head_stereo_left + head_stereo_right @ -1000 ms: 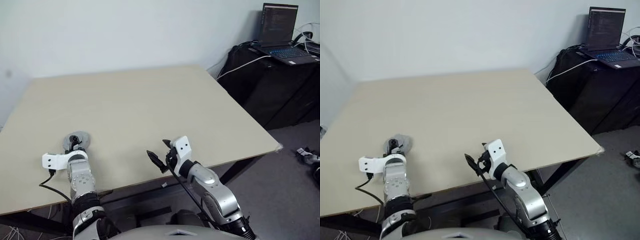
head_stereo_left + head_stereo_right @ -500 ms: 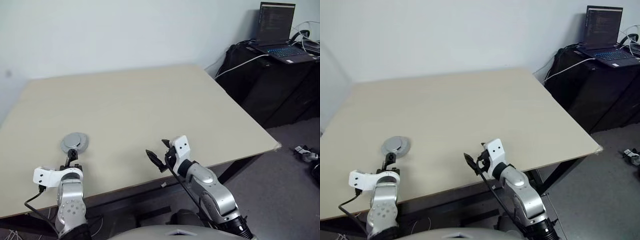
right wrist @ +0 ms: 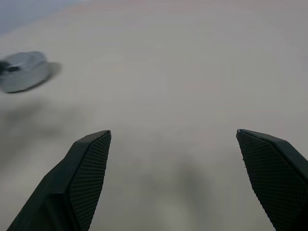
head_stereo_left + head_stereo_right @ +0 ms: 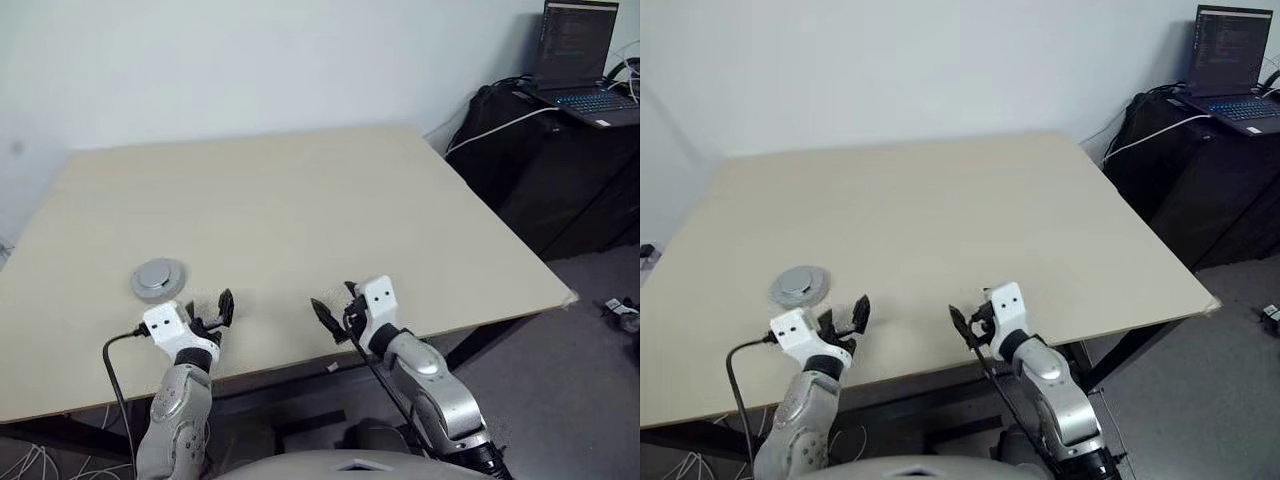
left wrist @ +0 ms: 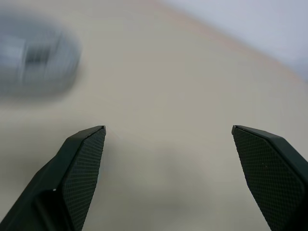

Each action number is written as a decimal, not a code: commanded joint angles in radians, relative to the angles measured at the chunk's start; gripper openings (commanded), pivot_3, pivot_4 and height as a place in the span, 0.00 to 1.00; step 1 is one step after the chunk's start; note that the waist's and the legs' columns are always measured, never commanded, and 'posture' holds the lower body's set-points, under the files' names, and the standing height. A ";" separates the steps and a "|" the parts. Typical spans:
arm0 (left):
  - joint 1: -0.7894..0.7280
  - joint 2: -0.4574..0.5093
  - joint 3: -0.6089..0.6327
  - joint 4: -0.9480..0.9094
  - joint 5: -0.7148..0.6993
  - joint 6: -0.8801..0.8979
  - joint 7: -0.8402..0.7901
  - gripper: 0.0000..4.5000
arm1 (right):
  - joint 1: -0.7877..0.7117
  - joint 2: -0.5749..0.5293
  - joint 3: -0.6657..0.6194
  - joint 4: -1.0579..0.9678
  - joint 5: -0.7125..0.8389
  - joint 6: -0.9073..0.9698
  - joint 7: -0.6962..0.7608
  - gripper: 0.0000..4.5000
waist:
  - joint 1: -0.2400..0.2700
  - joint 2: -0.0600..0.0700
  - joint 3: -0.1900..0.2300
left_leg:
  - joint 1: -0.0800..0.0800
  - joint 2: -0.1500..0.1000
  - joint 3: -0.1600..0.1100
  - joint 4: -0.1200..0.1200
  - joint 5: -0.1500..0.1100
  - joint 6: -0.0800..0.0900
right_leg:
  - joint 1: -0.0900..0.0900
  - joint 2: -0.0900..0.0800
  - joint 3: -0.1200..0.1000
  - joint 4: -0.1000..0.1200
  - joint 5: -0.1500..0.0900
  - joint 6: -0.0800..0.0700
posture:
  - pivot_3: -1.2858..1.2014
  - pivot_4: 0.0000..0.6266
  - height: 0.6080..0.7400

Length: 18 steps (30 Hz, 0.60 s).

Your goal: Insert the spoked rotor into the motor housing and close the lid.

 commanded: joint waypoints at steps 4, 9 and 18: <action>-0.040 0.017 -0.030 0.081 0.176 -0.214 -0.039 0.99 | 0.027 0.015 -0.027 -0.020 -0.066 -0.130 -0.062 1.00 | 0.001 0.001 0.001 | 0.000 0.000 0.000 0.000 0.000 0.001 | 0.000 0.001 0.000 0.000 -0.001 0.002 | 0.52 0.00 1.00; -0.040 0.032 -0.061 0.121 0.214 -0.289 -0.104 0.99 | 0.060 0.026 -0.049 0.003 -0.083 -0.226 -0.087 1.00 | 0.002 0.001 0.001 | 0.000 0.002 0.000 0.000 -0.002 0.005 | -0.001 0.000 0.000 0.000 -0.001 0.002 | 0.52 0.00 1.00; 0.000 0.006 -0.056 0.149 0.203 -0.329 -0.113 0.99 | 0.159 0.062 -0.112 0.040 -0.163 -0.399 -0.210 1.00 | 0.002 0.002 0.002 | 0.000 0.003 0.000 0.000 -0.003 0.006 | -0.001 0.000 0.000 0.000 -0.001 0.002 | 0.52 0.00 1.00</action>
